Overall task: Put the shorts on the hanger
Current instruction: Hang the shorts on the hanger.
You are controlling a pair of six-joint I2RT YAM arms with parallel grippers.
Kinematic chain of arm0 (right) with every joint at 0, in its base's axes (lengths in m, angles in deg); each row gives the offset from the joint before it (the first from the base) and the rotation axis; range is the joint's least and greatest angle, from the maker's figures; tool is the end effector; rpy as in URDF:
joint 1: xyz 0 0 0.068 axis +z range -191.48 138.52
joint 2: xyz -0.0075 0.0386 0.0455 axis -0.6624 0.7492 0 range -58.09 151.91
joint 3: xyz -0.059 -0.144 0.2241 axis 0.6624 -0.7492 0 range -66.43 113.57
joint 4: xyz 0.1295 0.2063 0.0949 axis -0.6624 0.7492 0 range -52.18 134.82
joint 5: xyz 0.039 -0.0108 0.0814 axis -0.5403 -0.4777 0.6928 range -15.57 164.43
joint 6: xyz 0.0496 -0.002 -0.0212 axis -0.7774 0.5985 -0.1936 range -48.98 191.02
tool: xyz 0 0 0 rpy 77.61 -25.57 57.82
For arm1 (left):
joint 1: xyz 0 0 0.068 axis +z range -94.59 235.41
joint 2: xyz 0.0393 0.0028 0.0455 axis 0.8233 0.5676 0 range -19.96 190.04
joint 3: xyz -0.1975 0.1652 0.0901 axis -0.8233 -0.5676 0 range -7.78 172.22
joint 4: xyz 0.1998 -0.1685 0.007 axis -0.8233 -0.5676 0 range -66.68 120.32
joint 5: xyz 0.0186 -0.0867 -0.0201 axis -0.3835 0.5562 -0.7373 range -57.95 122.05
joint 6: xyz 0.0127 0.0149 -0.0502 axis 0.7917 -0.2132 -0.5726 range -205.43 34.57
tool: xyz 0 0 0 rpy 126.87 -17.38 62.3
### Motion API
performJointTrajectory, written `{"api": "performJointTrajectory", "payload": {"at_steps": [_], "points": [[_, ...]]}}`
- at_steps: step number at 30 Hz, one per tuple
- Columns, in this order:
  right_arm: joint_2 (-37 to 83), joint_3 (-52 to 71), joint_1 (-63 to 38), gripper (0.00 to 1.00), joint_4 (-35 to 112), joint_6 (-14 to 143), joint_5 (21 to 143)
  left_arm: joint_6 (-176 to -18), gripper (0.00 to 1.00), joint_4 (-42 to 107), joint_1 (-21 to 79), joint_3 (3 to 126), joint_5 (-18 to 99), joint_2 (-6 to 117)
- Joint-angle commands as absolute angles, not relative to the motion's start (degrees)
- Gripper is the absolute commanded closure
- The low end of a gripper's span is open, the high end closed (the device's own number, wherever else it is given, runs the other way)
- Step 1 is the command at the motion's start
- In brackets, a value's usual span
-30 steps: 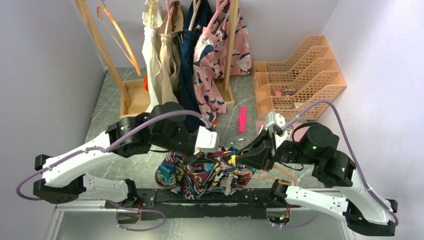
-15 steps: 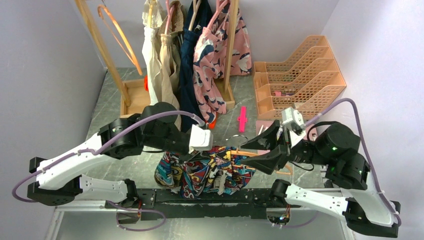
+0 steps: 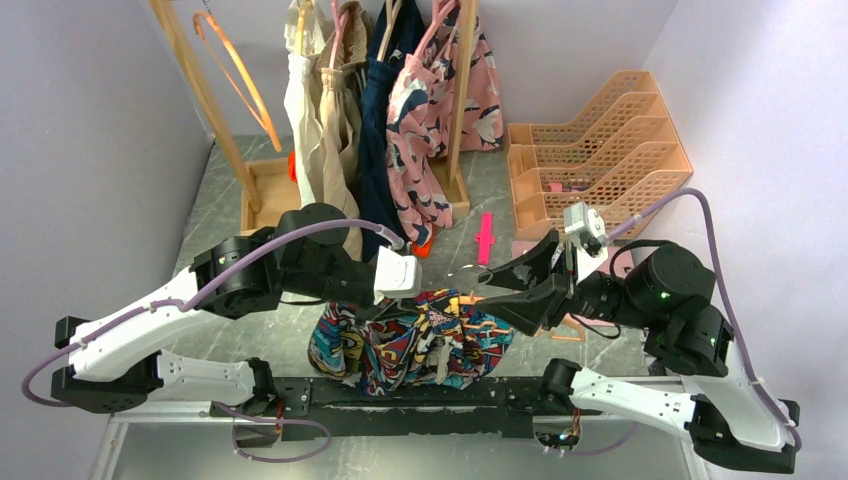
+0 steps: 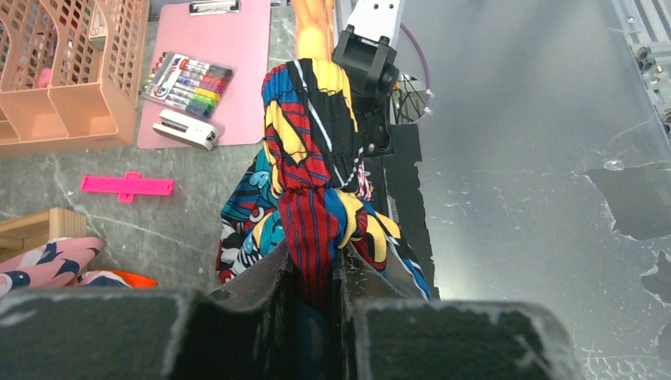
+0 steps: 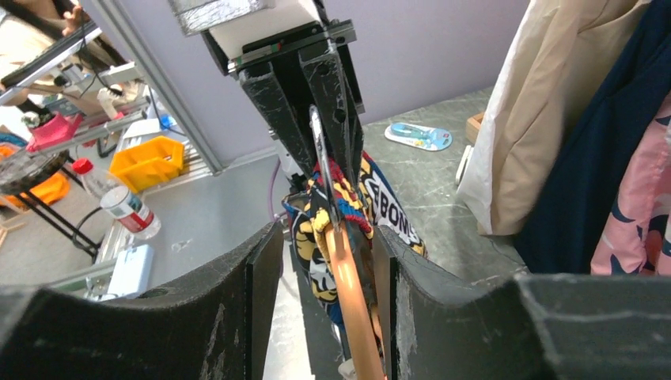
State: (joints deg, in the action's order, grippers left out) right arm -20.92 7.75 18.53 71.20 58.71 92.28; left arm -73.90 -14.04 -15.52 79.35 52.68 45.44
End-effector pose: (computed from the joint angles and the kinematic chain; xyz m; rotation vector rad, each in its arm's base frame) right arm 0.0290 0.0719 0.4751 -0.9039 1.3735 1.2251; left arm 0.0583 -0.2069 0.4588 1.5538 1.3917 -1.0113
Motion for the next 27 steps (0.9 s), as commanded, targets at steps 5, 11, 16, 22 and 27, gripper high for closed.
{"api": "performJointTrajectory", "payload": {"at_steps": [5, 11, 16, 22, 27], "points": [[-19.8, 6.3, 18.7, 0.57, 66.2, 56.5, 89.3, -74.5, 0.93, -9.6, -15.3, 79.4, 53.3, 44.8], [-18.5, 6.1, 18.8, 0.93, 65.3, 56.2, 91.3, -74.5, 0.93, -9.1, -15.3, 79.2, 53.4, 44.8], [-19.7, 5.0, 18.8, 1.0, 63.1, 56.3, 92.3, -74.3, 0.83, -8.7, -15.3, 79.9, 55.1, 44.9], [-21.1, 1.5, 18.7, 1.0, 57.9, 55.6, 92.3, -74.7, 0.66, -7.1, -15.3, 83.2, 58.9, 47.6], [-21.9, -0.4, 18.8, 1.0, 54.7, 55.1, 92.1, -74.4, 0.69, -6.7, -15.3, 84.8, 59.8, 50.0]]}}
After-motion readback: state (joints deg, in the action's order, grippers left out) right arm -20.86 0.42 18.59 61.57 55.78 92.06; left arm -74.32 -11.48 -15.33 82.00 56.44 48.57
